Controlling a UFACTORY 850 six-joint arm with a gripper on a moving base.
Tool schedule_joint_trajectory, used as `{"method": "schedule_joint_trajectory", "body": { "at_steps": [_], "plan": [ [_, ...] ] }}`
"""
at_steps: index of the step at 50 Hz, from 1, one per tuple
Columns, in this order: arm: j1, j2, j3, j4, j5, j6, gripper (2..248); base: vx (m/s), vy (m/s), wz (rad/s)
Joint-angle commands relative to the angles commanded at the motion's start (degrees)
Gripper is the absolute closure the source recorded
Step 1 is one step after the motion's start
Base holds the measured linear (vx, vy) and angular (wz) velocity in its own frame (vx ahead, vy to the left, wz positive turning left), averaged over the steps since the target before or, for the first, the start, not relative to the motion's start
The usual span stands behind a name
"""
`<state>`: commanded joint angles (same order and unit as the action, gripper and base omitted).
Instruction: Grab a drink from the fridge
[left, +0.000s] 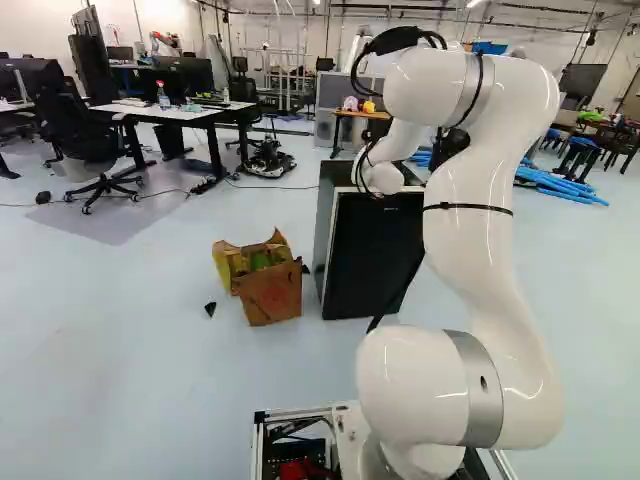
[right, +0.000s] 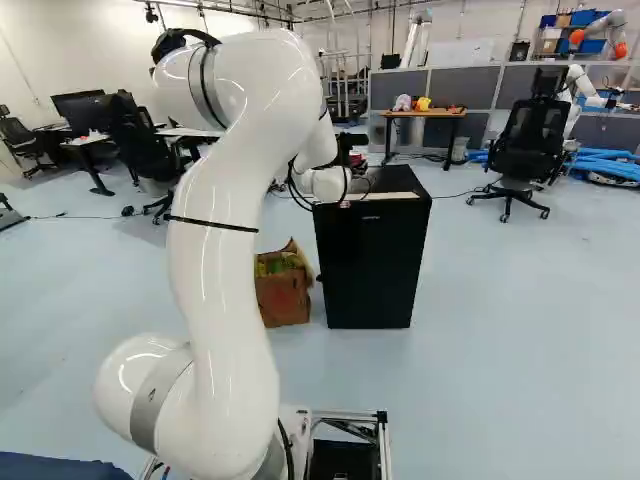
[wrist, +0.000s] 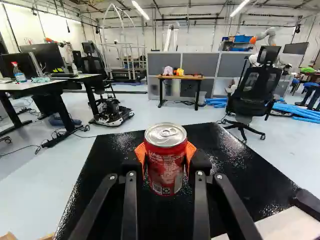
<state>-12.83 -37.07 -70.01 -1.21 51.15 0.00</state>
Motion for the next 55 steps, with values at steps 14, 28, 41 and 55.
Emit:
{"method": "schedule_joint_trajectory", "body": {
  "at_steps": [14, 28, 41, 55],
  "plan": [
    [0.01, 0.06, 0.07, 0.00, 0.00, 0.00, 152, 0.000, 0.000, 0.000],
    [0.22, 0.90, 1.11, 0.02, -0.02, 0.00, 152, 0.000, 0.000, 0.000],
    [0.64, 2.64, 3.24, 0.06, -0.06, 0.00, 152, 0.000, 0.000, 0.000],
    [1.32, 5.48, 6.71, 0.12, -0.12, 0.00, 152, 0.000, 0.000, 0.000]
  ]
}}
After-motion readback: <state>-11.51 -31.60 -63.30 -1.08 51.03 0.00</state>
